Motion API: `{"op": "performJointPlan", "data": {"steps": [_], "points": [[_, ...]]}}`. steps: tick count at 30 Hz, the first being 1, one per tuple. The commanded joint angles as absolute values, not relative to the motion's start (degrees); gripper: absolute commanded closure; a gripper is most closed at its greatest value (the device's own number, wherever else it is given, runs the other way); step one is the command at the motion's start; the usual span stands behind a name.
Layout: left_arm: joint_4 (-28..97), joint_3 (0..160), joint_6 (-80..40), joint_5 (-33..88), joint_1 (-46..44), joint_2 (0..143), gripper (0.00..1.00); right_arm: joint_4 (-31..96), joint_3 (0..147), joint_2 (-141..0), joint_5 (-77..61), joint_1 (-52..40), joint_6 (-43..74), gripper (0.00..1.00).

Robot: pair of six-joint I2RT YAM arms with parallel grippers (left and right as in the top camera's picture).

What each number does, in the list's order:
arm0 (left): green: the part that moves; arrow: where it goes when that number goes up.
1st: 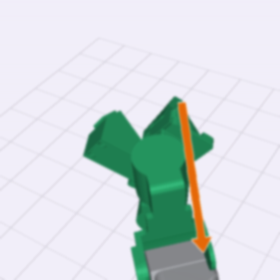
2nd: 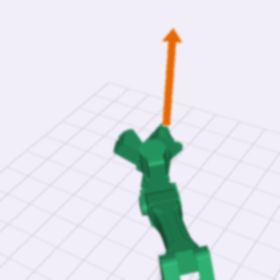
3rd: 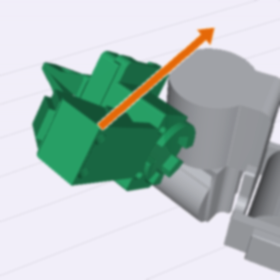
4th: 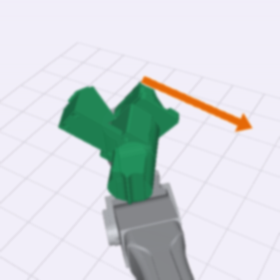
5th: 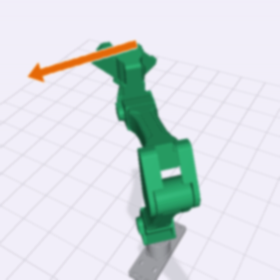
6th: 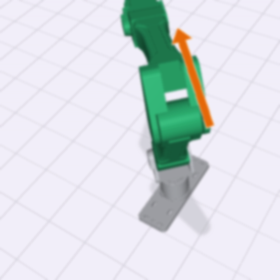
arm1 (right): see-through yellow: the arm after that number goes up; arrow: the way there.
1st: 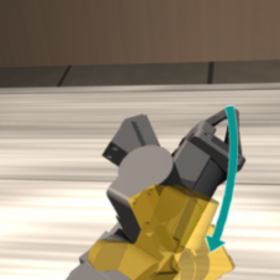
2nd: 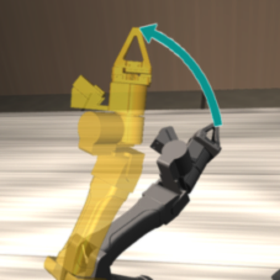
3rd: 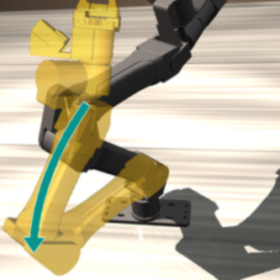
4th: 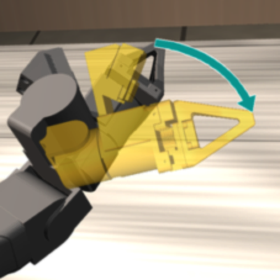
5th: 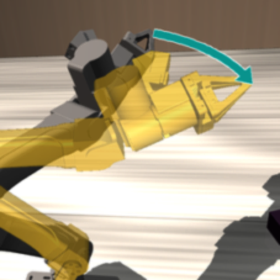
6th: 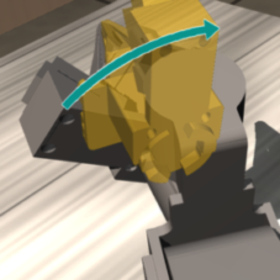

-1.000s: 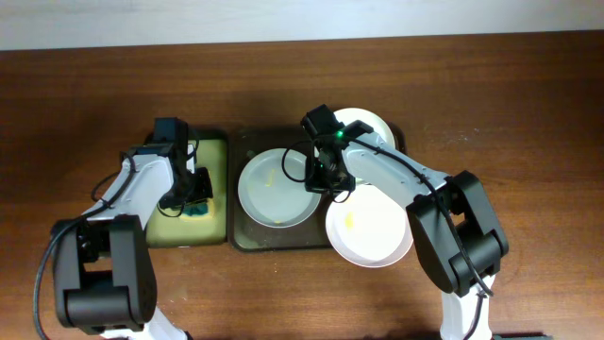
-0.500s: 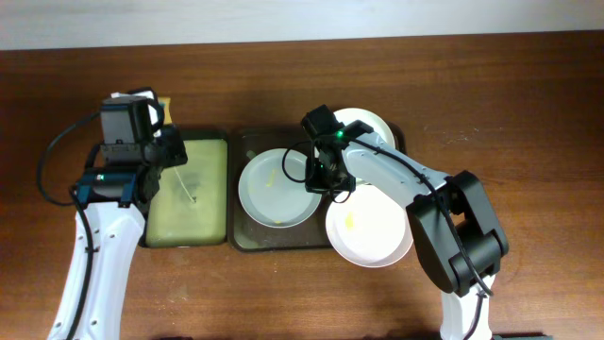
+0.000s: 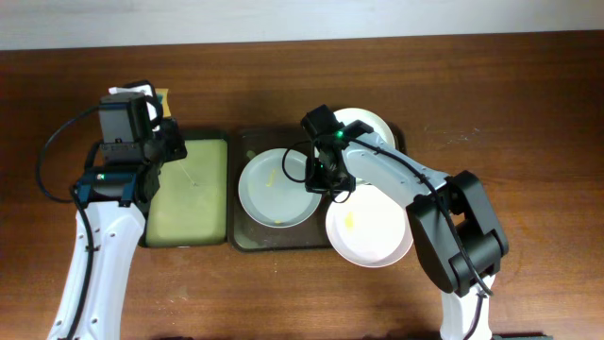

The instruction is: Clean dirty plates on tray and stack at the side

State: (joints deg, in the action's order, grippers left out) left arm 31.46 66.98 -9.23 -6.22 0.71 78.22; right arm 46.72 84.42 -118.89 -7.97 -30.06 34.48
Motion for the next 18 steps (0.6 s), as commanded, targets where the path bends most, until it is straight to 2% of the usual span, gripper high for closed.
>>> {"op": "performJointPlan", "data": {"steps": [1, 3, 5, 7, 10, 16, 18], "points": [[33.1, 67.7, -9.3, -5.8, 0.5, 78.6, 1.00, 46.2, 84.1, -119.3, -7.2, -30.4, 34.8, 0.96], [35.9, 68.2, -6.7, -3.7, 0.5, 81.0, 1.00, 46.2, 84.1, -119.3, -7.2, -30.4, 34.8, 0.96], [43.9, 73.2, -6.5, -3.9, 0.5, 87.2, 1.00, 46.0, 84.1, -119.3, -7.2, -30.4, 34.8, 0.96], [62.3, 90.5, -6.5, -3.9, 0.5, 101.1, 1.00, 45.8, 84.1, -119.3, -7.2, -30.4, 34.8, 0.96], [75.4, 104.9, -6.3, -3.9, 0.5, 112.4, 1.00, 45.8, 84.1, -119.3, -7.2, -30.4, 34.8, 0.96], [77.7, 106.8, -7.4, -0.2, -2.2, 117.0, 1.00, 45.8, 84.1, -119.3, -7.2, -30.4, 34.8, 0.96], [75.7, 106.4, -7.4, -0.2, -7.9, 117.0, 1.00, 45.8, 84.1, -119.3, -7.2, -30.4, 34.8, 0.85]]}}
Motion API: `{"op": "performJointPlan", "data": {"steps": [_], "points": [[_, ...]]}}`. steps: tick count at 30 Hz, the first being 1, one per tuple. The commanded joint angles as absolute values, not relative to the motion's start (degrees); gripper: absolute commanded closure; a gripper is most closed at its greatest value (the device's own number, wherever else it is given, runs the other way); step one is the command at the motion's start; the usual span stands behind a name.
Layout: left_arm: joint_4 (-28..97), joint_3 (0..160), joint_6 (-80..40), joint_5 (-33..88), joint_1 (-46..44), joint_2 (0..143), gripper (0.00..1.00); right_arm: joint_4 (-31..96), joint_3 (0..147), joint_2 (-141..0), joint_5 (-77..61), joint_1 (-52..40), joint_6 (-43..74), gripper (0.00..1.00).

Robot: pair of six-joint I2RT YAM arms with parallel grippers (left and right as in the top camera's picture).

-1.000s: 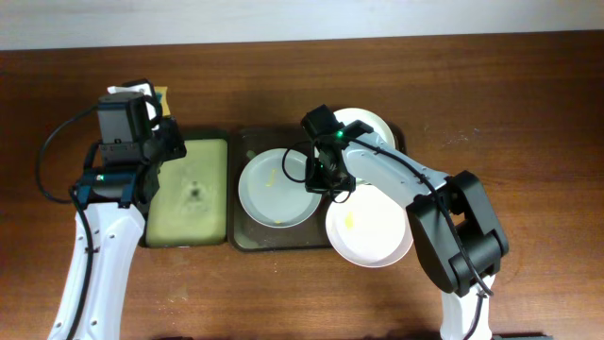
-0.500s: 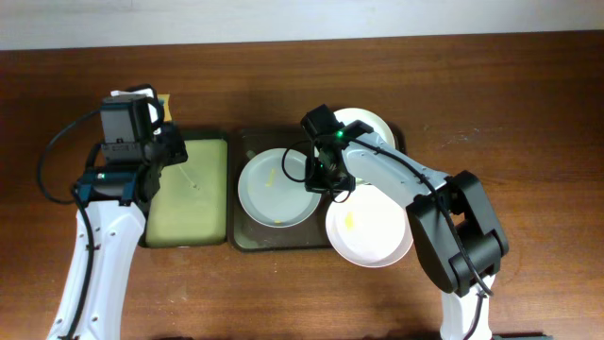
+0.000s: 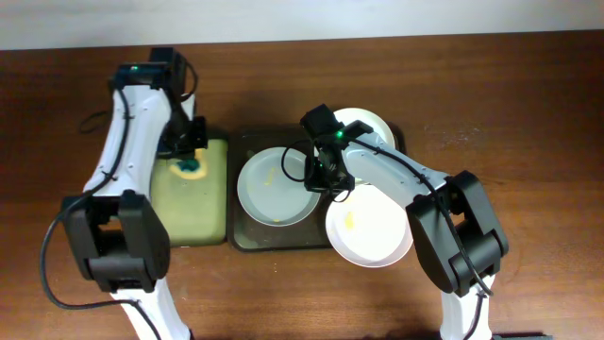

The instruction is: Clean dirty plates on tray and stack at the side

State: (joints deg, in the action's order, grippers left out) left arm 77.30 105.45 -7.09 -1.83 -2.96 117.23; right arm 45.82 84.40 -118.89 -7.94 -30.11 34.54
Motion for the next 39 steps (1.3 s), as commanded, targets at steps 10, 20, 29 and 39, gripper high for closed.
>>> {"op": "performJointPlan", "data": {"steps": [10, 20, 29, 39], "points": [[66.8, 103.9, -11.3, 3.8, -20.0, 124.7, 1.00, 46.2, 84.1, -119.3, -7.2, -30.4, 34.8, 0.96], [66.6, 100.2, -14.6, -0.2, -19.2, 132.2, 1.00, 46.3, 84.1, -119.3, -7.2, -30.4, 34.8, 0.96], [62.5, 90.8, -14.5, 0.5, -19.0, 132.3, 1.00, 46.3, 84.1, -119.3, -9.0, -30.4, 31.7, 0.96], [57.1, 83.5, -9.2, 11.4, -19.1, 133.1, 1.00, 44.8, 84.1, -119.3, -13.5, -30.3, 29.1, 0.96]]}}
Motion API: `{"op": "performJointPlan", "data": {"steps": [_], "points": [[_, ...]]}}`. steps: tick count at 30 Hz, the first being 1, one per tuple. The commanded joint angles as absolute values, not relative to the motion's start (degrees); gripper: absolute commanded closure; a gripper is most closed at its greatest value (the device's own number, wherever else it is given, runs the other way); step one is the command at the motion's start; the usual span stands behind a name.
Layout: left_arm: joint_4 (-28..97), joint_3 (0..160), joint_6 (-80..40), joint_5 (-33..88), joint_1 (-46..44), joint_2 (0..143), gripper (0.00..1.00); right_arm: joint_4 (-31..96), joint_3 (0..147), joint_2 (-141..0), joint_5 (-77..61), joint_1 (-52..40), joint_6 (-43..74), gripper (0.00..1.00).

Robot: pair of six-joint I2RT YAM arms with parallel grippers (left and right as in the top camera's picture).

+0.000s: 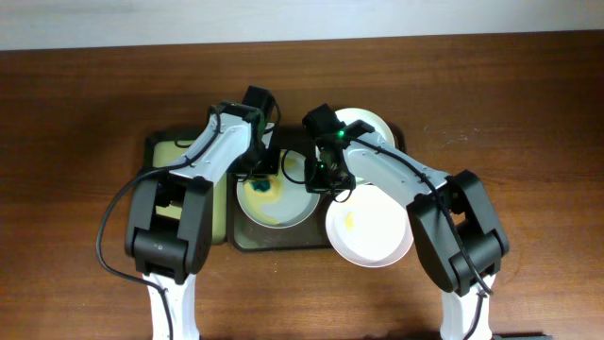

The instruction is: Clean dirty plates on tray and stack at the side

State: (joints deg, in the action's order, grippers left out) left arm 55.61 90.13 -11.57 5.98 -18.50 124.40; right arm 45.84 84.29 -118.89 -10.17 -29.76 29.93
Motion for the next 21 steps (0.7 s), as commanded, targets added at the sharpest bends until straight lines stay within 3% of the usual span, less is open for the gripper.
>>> {"op": "performJointPlan", "data": {"steps": [1, 6, 14, 21], "points": [[57.5, 83.5, -8.2, 12.6, -19.1, 133.3, 1.00, 44.7, 84.1, -119.3, -13.6, -30.3, 29.1, 0.96], [63.9, 83.7, 7.4, 33.9, -19.1, 133.5, 1.00, 44.0, 84.1, -119.3, -14.9, -30.3, 28.9, 0.96], [71.2, 93.4, 11.1, 42.9, -19.0, 133.1, 1.00, 43.6, 84.1, -119.3, -14.8, -30.3, 28.9, 0.96], [71.1, 105.3, -6.4, 13.7, -15.7, 131.0, 1.00, 43.7, 84.1, -119.3, -14.8, -30.3, 28.9, 0.96]]}}
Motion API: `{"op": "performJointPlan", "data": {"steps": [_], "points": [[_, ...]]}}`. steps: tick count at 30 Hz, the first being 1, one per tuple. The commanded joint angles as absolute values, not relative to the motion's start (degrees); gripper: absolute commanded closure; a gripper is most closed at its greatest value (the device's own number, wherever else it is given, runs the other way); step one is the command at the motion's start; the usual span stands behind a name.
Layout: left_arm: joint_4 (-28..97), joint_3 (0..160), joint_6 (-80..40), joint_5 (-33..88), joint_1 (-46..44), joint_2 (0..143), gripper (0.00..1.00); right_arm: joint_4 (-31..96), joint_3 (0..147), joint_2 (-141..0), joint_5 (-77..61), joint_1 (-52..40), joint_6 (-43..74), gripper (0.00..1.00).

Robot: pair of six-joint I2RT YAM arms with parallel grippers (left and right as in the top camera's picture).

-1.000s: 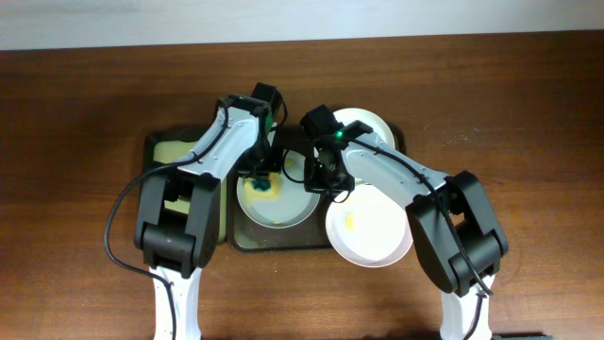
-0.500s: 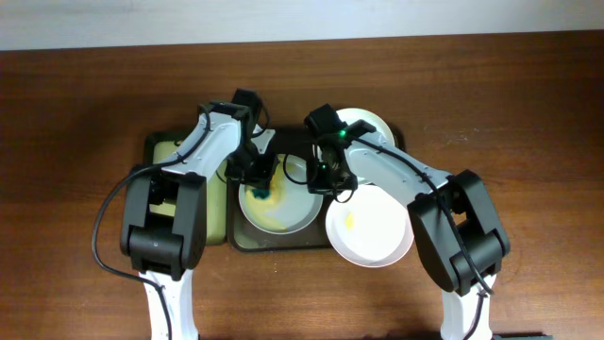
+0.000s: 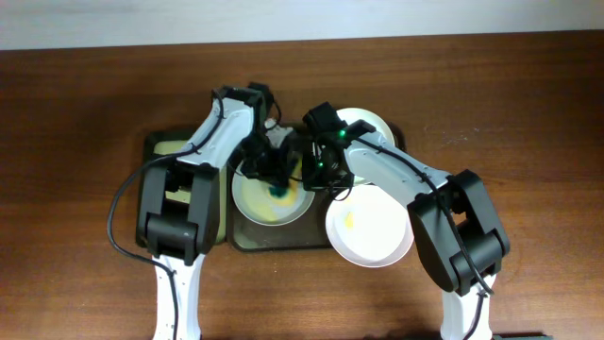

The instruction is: Clean dirty plates on tray and stack at the side

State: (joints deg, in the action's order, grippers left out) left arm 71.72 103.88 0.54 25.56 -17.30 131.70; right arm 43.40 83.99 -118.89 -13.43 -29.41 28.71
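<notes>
A white plate [image 3: 255,200] smeared with yellow lies in the left half of the dark tray [image 3: 247,243]. My left gripper [image 3: 277,179] reaches over it from the left, shut on a blue-green sponge [image 3: 280,192] that presses on the plate's middle. At the plate's right rim, my right gripper [image 3: 318,176] is shut on that edge. A second white plate [image 3: 373,125] sits at the tray's back right. A third plate [image 3: 370,231], with a yellow spot, overlaps the tray's front right corner.
A pale green tray [image 3: 219,222] lies left of the dark tray, mostly hidden under my left arm. Both arms cross close together above the dark tray. Brown table top surrounds everything, with a pale wall at the back edge.
The sponge in my left gripper has moved from the left part of the plate to its middle, nearer my right gripper. The yellow smear looks more spread. My right gripper has not moved.
My left gripper first hung over the back left of the green tray. Then it was down on that tray with the sponge. Later it held the sponge on the dirty plate's left part, now on its middle. My right gripper held the plate's rim throughout.
</notes>
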Motion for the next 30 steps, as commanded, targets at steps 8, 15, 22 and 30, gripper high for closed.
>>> {"op": "performJointPlan", "data": {"steps": [8, 15, 22, 30], "points": [[64.2, 104.3, -15.1, -2.4, -16.3, 131.0, 1.00, 43.7, 84.1, -119.3, -14.8, -30.3, 28.9, 0.96], [68.4, 104.0, -21.6, -11.9, -16.9, 123.2, 1.00, 43.7, 84.1, -119.3, -14.8, -30.3, 28.9, 0.96], [76.7, 104.1, -21.4, -8.1, -12.3, 93.6, 1.00, 43.9, 84.1, -119.3, -14.3, -30.3, 28.9, 0.56], [82.4, 94.9, -31.2, -26.3, -9.3, 84.8, 1.00, 40.9, 83.7, -119.7, -11.6, -32.4, 29.0, 0.96]]}}
